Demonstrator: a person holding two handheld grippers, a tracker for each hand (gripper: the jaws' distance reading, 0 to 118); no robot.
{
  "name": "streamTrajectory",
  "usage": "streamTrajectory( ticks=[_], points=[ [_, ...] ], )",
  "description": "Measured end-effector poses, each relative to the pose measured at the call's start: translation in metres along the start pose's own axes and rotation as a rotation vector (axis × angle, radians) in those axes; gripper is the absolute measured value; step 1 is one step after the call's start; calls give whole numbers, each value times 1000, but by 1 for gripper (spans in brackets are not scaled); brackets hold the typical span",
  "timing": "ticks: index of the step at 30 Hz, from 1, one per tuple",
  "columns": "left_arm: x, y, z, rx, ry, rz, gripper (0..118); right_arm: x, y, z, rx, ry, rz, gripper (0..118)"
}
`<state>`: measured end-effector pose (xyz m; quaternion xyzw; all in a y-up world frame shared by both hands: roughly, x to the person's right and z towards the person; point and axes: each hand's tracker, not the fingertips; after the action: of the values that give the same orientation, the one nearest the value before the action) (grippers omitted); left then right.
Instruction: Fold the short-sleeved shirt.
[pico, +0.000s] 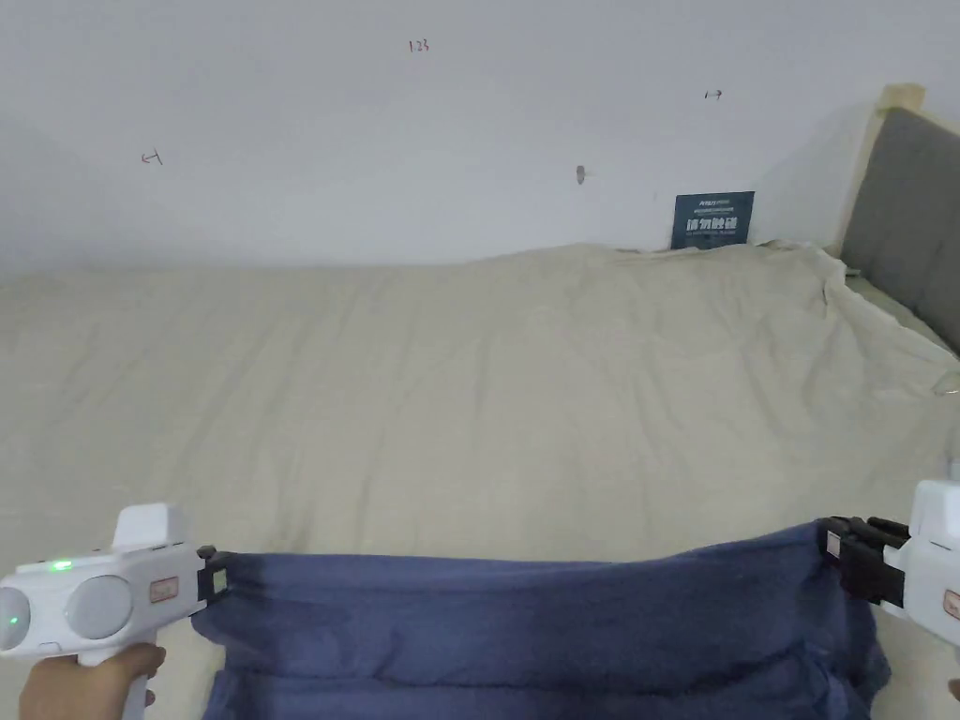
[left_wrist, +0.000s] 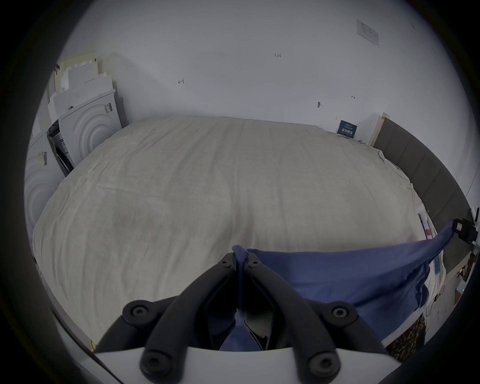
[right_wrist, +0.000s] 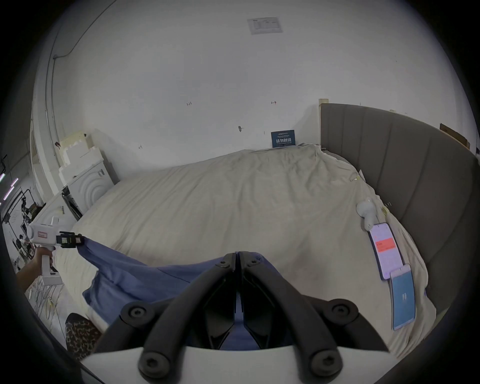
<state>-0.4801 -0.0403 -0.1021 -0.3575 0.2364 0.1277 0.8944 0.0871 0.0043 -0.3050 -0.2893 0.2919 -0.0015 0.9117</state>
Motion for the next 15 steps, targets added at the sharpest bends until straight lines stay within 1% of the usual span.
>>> streamTrajectory(
  ticks=[2, 4, 6, 11, 15],
  points=[
    [-3, -15, 12, -6, -2, 4, 1, -2, -18, 16, -2, 1, 2, 0],
    [-5, -31, 22, -13, -7, 6, 1, -2, -39, 26, -23, 6, -21, 0],
    [-6, -50, 27, -33, -6, -1, 1, 0, -62, 31, -50, -13, -36, 0],
    [-5, -100, 24, -108, 18, -34, 1, 9, -111, 30, -136, -52, -86, 0],
    [-2, -137, 19, -160, 54, -53, 1, 15, -142, 16, -211, -102, -79, 0]
  ],
)
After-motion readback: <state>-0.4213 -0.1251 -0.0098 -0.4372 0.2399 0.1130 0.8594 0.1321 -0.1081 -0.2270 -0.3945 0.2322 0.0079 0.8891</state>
